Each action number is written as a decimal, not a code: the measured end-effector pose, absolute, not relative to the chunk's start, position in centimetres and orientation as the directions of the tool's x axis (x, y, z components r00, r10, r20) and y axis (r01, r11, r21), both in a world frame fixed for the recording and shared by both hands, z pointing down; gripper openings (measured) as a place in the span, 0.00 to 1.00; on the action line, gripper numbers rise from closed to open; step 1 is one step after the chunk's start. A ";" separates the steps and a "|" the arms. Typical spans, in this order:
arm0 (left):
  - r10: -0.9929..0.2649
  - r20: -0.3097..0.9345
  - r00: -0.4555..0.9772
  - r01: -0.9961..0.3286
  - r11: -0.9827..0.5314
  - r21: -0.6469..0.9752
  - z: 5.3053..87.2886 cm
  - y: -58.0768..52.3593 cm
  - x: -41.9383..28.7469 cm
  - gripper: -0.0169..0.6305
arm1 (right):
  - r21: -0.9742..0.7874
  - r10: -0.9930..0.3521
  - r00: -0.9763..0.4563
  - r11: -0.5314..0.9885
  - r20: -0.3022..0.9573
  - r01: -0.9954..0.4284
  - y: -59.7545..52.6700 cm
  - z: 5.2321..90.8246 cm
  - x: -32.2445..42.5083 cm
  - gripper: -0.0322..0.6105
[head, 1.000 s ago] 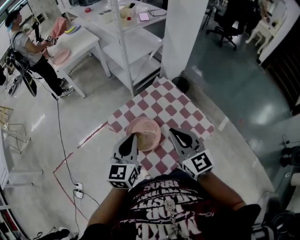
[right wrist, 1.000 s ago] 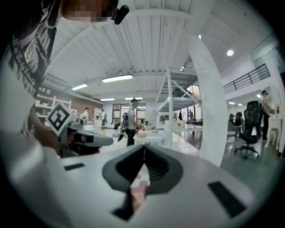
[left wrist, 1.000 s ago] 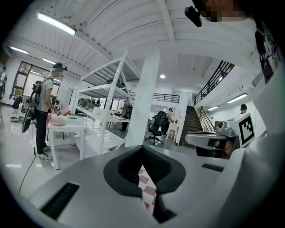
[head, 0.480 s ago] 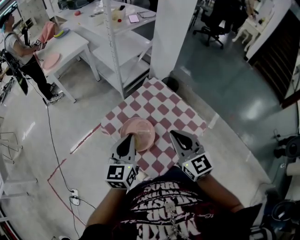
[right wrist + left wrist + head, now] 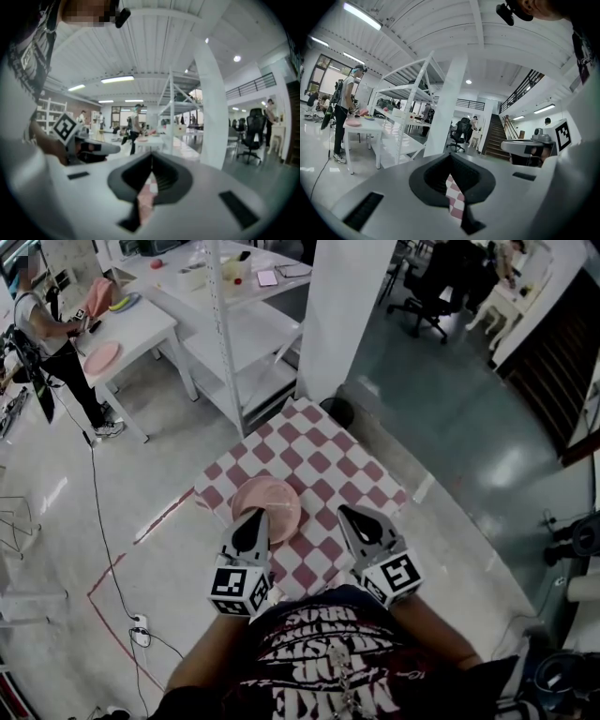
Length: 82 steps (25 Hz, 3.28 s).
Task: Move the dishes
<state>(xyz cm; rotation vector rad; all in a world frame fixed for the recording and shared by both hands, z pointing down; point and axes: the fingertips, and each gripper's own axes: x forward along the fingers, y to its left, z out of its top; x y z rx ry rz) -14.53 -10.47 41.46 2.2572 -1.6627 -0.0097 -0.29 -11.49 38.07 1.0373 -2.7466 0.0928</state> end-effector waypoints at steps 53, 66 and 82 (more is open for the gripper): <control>-0.855 0.474 0.211 -0.928 -0.022 0.372 54.5 -10.4 -22.1 0.07 | -0.105 -0.413 -0.743 0.836 0.527 -0.539 -15.7 50.4 -9.0 0.11; -0.744 0.619 0.252 -0.920 0.015 0.392 64.9 -14.2 -22.0 0.07 | -0.102 -0.380 -0.617 0.792 0.690 -0.602 -20.6 60.9 -9.1 0.11; -0.665 0.711 0.231 -0.888 0.155 0.433 71.9 -13.4 -20.1 0.07 | -0.245 -0.127 -0.475 0.725 0.871 -0.644 -23.2 75.8 -9.6 0.31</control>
